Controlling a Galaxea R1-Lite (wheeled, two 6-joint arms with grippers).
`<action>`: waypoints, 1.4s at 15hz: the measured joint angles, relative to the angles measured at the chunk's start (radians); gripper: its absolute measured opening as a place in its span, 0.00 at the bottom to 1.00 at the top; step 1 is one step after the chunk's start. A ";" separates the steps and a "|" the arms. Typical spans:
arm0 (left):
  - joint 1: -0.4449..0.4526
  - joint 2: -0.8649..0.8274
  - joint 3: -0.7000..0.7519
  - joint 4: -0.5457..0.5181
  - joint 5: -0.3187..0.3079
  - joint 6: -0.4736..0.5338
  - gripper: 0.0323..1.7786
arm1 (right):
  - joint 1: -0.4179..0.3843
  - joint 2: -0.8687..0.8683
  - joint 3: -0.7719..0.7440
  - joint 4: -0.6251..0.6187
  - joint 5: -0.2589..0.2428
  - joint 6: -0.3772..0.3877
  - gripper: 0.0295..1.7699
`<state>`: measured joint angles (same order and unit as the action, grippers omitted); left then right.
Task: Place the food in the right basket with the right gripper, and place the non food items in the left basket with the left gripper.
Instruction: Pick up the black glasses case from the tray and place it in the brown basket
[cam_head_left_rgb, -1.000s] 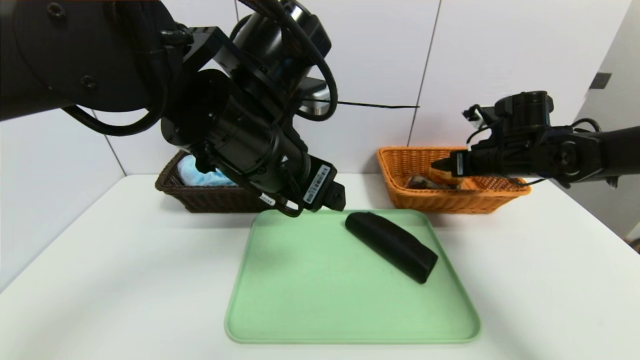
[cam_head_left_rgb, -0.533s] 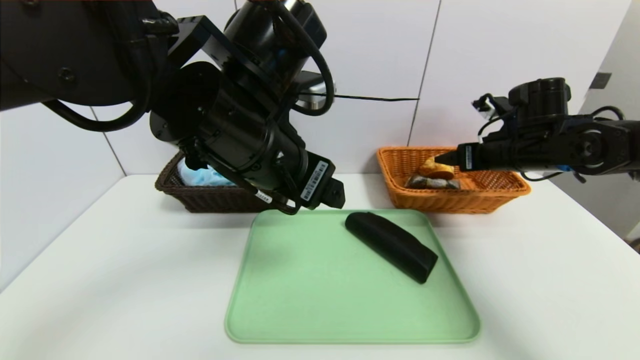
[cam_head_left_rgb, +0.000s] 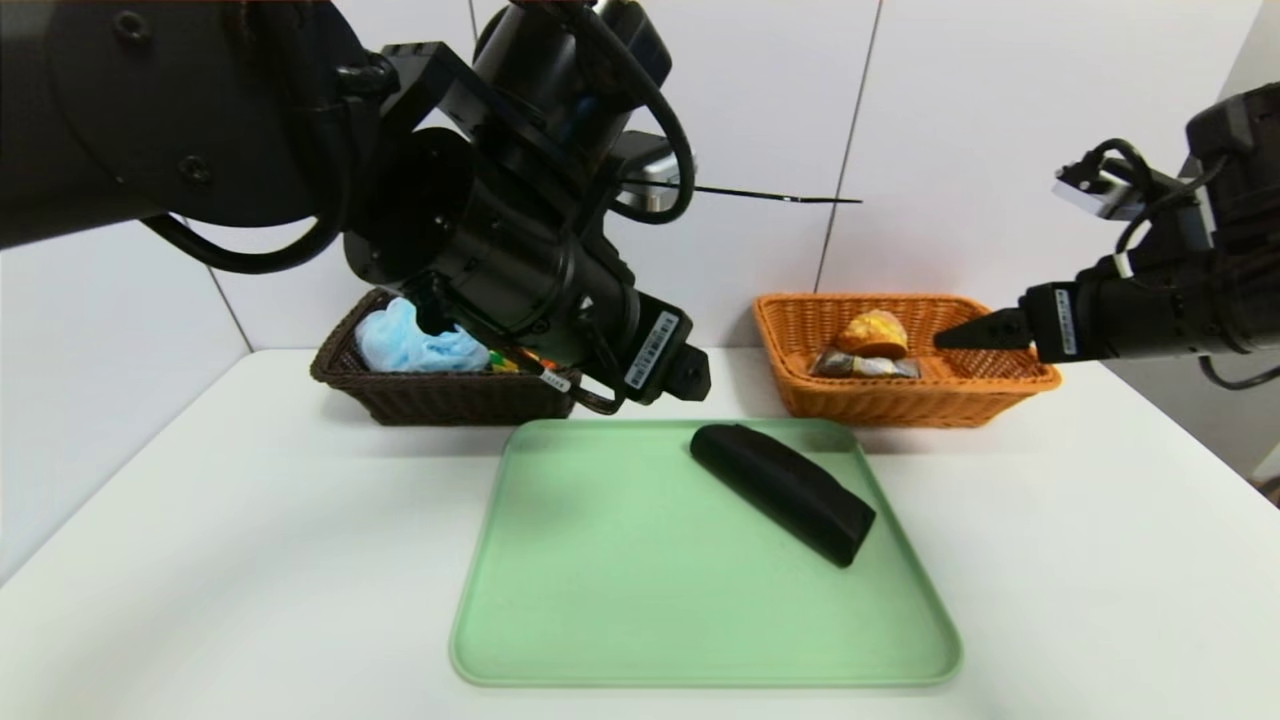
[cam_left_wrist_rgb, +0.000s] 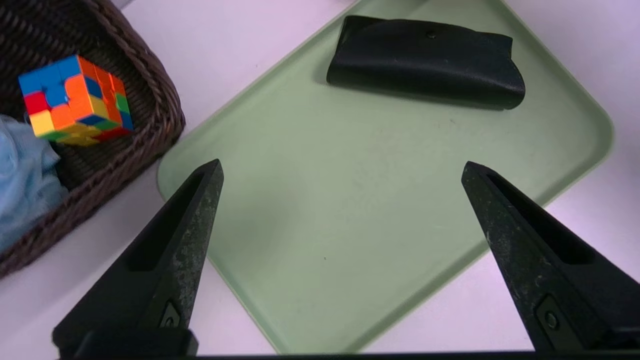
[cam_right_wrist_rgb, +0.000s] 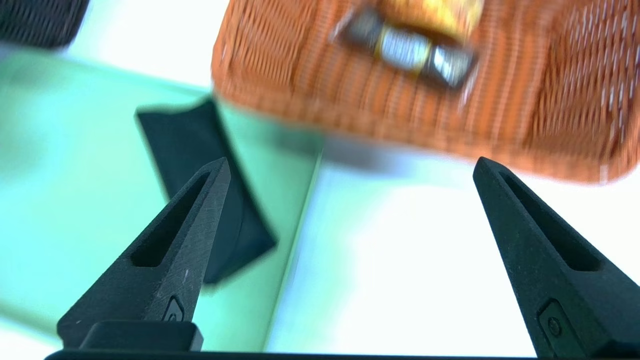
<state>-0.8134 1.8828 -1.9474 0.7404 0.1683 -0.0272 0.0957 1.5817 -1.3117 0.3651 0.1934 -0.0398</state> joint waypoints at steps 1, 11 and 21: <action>0.001 0.011 -0.002 -0.030 -0.009 0.044 0.95 | 0.000 -0.045 0.021 0.044 0.006 -0.001 0.95; 0.062 0.109 -0.016 -0.177 -0.489 0.365 0.95 | 0.004 -0.328 0.182 0.280 0.064 -0.008 0.96; 0.062 0.309 -0.025 -0.359 -0.643 0.558 0.95 | 0.009 -0.427 0.243 0.320 0.084 -0.003 0.96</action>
<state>-0.7515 2.1913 -1.9728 0.3815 -0.4751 0.5304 0.1049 1.1545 -1.0683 0.6853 0.2779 -0.0428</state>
